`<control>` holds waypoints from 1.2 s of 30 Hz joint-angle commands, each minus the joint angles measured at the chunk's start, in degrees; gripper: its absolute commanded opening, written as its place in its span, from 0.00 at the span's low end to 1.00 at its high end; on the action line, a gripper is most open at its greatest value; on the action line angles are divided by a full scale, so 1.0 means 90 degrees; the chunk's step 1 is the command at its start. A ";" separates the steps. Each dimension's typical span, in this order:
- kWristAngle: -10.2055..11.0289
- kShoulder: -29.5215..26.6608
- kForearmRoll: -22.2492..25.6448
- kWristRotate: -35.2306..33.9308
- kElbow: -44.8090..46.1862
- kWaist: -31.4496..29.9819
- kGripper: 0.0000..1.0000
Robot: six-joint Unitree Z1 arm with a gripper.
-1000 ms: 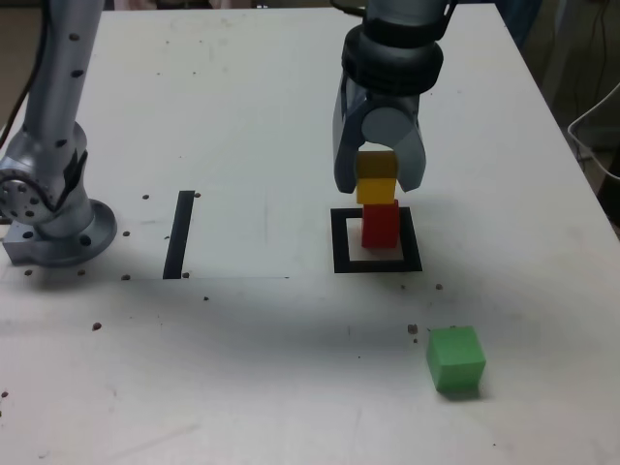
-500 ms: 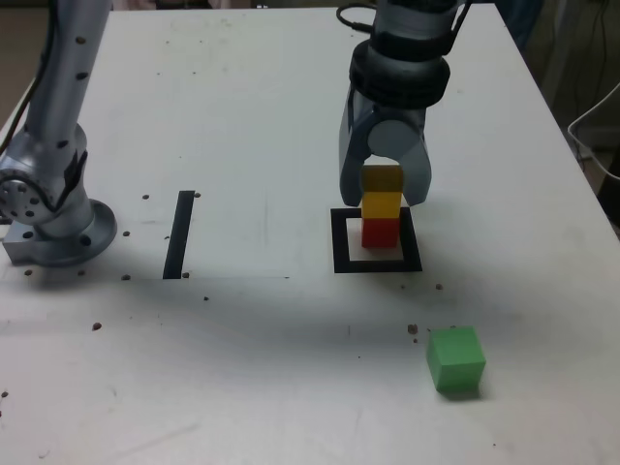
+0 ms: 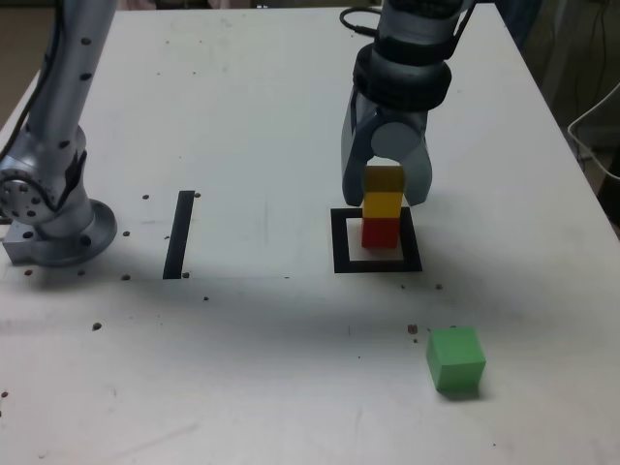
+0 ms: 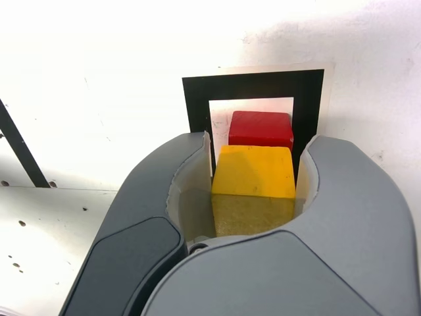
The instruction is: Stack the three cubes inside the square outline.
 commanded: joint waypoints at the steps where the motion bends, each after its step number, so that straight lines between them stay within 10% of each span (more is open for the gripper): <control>1: -0.0039 0.0030 0.0011 0.0023 -0.0003 0.0013 0.33; 10: -0.0104 0.0072 -0.0010 0.0093 0.0026 0.0013 0.43; 23: -0.0043 0.0116 -0.0035 0.0192 0.0036 0.0062 0.98; 36: 0.0160 -0.0136 0.0079 0.0290 0.0113 0.0062 0.99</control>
